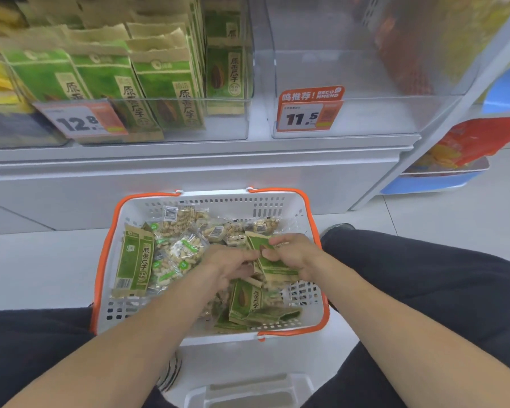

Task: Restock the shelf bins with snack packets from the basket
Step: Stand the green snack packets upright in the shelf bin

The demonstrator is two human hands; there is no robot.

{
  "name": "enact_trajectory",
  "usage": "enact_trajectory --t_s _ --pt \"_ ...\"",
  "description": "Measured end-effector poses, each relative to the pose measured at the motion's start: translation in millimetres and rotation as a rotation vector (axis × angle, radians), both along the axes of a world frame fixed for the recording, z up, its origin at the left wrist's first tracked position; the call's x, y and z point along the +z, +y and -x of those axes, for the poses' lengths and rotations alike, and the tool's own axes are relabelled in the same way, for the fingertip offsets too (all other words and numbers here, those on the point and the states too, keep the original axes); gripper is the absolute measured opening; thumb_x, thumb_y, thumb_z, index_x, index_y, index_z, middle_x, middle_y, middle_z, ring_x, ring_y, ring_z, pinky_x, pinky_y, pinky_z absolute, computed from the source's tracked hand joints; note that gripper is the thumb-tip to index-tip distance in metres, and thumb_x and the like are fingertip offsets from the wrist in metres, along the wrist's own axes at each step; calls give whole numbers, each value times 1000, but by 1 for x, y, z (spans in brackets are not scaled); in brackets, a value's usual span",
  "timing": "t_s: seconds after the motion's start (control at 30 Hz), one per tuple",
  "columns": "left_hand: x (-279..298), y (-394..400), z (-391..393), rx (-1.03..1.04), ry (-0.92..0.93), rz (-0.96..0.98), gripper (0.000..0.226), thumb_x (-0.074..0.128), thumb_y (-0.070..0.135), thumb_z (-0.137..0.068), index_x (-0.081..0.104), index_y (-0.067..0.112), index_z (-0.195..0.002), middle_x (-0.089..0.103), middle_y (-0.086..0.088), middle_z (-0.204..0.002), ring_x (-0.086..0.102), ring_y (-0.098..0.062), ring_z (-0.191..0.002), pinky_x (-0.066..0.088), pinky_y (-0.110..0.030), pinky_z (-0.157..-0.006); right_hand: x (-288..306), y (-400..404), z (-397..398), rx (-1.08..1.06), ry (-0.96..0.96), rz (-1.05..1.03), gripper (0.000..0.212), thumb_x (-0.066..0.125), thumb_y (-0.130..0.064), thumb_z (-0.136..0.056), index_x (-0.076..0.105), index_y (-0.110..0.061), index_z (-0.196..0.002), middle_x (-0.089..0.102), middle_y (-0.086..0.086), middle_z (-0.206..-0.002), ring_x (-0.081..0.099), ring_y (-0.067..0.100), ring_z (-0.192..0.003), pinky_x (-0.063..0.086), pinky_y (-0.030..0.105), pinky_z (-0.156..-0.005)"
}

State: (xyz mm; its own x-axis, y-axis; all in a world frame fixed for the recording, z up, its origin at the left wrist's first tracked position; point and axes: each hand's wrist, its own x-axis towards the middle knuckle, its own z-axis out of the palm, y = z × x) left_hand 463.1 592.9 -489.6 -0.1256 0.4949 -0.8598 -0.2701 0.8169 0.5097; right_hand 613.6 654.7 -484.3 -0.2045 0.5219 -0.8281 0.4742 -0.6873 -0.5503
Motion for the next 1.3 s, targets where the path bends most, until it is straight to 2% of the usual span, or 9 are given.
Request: enact_trajectory --t_s 0.07,0.2,0.4,0.57,0.83,0.97,1.07,1.2,1.3 --pt "26 7 8 44 -40 -45 38 82 4 -74 62 0 -106 74 -18 -106 74 -24 -88 58 -40 -90 28 13 2 -12 53 -62 28 69 -5 -91 67 -14 -117 71 14 -111 72 27 -94 62 38 -71" --pt "90 18 26 10 -214 -186 27 69 -6 -81 65 -3 -108 75 -16 -98 74 -20 -77 60 -27 -65 96 34 9 1 236 -133 25 63 9 -90 71 -12 -101 73 16 -101 72 31 -87 61 44 -75" --pt "159 23 59 -108 25 -617 58 77 22 -72 56 16 -126 73 -7 -114 69 -27 -105 54 -44 -89 166 49 30 42 433 -326 49 72 22 -71 57 -4 -110 68 8 -94 69 23 -81 59 37 -67" --pt "169 24 82 -119 124 -775 46 64 29 -83 57 16 -127 73 -3 -116 70 -19 -105 57 -25 -75 164 53 49 200 375 -470 76 91 -5 -55 59 -13 -124 68 13 -116 71 29 -100 61 44 -83" --pt "153 27 96 -92 430 -843 45 52 48 -84 52 20 -118 69 5 -106 66 4 -90 50 -11 -69 169 63 94 528 342 -717 56 91 -16 -68 67 -27 -117 76 -5 -102 72 13 -97 58 43 -89" --pt "154 33 106 -102 545 -867 39 45 53 -88 48 21 -112 67 8 -97 65 5 -85 48 -12 -66 178 70 99 544 327 -773 91 97 -23 -59 47 -25 -136 66 -10 -122 63 6 -115 56 42 -94" --pt "154 35 111 -170 637 -881 41 42 61 -90 48 25 -107 68 13 -92 65 2 -85 51 -20 -70 181 75 99 510 313 -779 88 99 -22 -51 51 -21 -125 72 -8 -110 68 7 -106 58 44 -89" --pt "159 33 114 -274 747 -926 39 43 59 -88 48 27 -109 61 32 -98 62 7 -87 45 -12 -65 186 76 98 543 252 -861 72 101 -26 -45 57 -22 -102 76 -3 -92 74 13 -87 59 49 -80" --pt "158 33 115 -240 701 -965 42 44 61 -93 47 28 -118 65 27 -102 61 9 -98 46 -10 -74 190 75 95 515 230 -975 67 100 -31 -45 57 -26 -95 75 -5 -89 73 14 -85 59 49 -76"
